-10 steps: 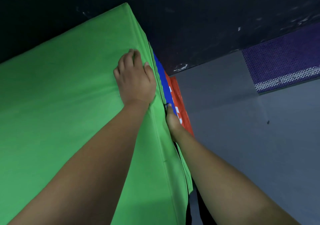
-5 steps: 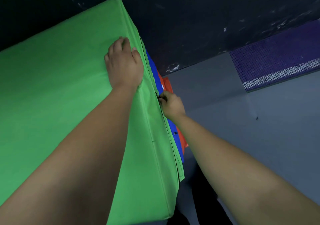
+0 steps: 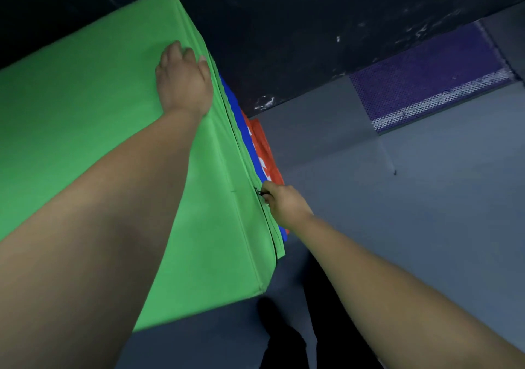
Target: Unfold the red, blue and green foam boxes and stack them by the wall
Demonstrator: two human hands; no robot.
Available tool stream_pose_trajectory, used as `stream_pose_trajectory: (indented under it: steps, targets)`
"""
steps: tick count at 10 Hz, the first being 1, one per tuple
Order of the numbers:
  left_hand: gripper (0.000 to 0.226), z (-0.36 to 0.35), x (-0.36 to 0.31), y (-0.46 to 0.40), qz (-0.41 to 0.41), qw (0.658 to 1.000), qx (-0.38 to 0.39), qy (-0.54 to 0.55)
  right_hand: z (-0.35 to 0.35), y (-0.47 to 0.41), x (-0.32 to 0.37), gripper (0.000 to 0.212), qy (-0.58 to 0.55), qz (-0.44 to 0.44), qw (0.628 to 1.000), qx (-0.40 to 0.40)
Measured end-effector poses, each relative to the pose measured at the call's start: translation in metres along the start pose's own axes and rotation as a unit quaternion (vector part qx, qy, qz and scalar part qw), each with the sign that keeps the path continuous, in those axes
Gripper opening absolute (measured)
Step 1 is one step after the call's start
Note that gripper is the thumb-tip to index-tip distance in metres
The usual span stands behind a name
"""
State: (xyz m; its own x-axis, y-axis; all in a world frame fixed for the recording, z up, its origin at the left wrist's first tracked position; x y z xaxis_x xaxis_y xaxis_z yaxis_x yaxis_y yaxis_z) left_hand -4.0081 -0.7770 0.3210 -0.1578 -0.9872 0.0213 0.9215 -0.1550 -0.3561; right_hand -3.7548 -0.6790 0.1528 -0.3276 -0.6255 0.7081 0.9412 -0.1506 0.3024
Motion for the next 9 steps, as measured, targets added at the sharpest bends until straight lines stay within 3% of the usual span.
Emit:
stream_pose_trajectory:
  steps: [4,7,9]
  targets:
    - [0.042,0.066,-0.034,0.134,-0.117,0.990,0.069,0.045,-0.012,0.115,-0.022,0.033,0.120,-0.005,0.987,0.105]
    - [0.045,0.114,0.013,0.224,-0.116,0.987,0.095,0.057,-0.007,0.160,-0.010,0.033,0.183,-0.042,0.981,0.051]
    - [0.053,0.138,0.056,0.258,-0.113,0.982,0.143,0.053,0.004,0.180,0.009,0.044,0.255,-0.085,0.960,0.078]
Point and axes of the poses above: each hand's wrist, its own y-axis away from the middle knuckle, its own z-axis out of the back of the hand, x = y × z, the point moved 8 cm from there along -y, towards the middle knuckle, and after that the axes turned 15 degrees about -x, right-handed, at the moved point
